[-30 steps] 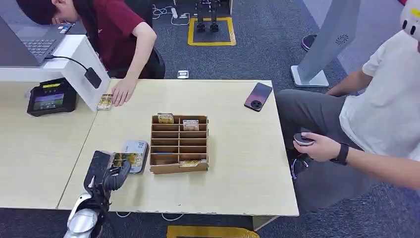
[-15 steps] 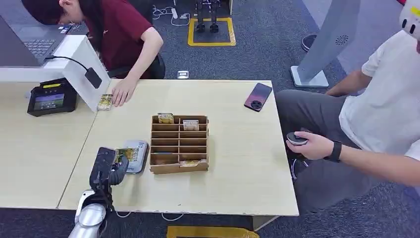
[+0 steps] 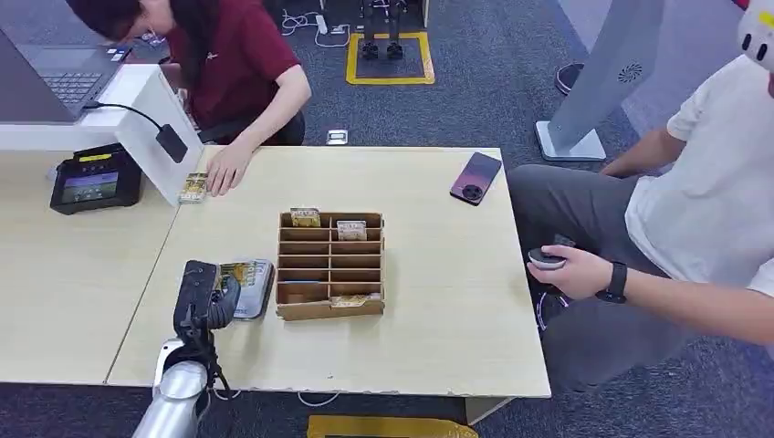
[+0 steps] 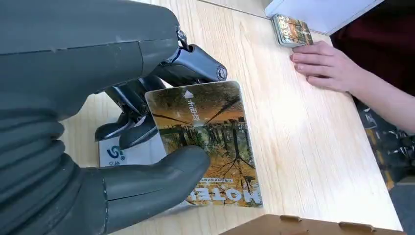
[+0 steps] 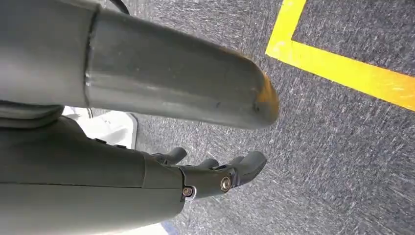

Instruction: Pass the card to the sensor for recognition and then transmit it.

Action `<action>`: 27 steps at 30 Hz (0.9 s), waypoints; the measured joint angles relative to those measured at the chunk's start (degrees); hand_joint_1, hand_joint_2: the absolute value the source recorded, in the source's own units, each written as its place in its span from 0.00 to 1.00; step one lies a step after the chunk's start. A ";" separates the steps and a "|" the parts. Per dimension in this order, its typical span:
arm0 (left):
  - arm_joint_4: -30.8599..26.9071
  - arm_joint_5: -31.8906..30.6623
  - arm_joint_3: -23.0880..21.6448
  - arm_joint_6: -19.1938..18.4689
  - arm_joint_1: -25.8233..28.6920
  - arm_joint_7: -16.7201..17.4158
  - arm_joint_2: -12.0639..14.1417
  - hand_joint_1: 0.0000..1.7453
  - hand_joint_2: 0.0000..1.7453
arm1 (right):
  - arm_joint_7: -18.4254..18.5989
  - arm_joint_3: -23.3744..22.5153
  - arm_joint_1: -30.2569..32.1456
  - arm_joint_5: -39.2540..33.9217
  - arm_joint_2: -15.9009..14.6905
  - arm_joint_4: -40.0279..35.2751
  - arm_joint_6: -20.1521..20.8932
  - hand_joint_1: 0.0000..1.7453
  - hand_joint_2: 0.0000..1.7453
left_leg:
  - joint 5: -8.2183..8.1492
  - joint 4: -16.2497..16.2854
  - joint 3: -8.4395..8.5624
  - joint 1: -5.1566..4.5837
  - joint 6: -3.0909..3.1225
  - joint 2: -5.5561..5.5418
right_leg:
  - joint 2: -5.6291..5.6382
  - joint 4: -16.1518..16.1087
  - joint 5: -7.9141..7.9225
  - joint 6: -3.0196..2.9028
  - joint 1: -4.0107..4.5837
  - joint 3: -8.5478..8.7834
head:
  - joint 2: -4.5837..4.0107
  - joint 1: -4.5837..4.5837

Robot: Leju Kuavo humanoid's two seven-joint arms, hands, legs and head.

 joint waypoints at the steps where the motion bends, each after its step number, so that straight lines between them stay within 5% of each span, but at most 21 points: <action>1: 0.22 0.00 0.00 0.00 -0.04 0.00 0.00 1.00 1.00 | 0.00 0.00 0.00 0.00 0.00 0.00 0.00 0.00 0.00 | 0.00 0.00 0.00 0.00 0.00 0.01 | 0.00 0.00 0.00 0.00 0.00 0.00 | 0.00 0.00; 27: 3.80 -13.40 -0.04 2.91 -0.16 0.52 -0.57 1.00 1.00 | 0.00 -0.02 -0.04 0.24 0.00 0.00 0.24 0.00 0.00 | 0.00 0.00 -0.01 0.00 0.00 0.00 | 0.00 -0.01 -0.01 0.00 0.00 0.00 | 0.00 0.00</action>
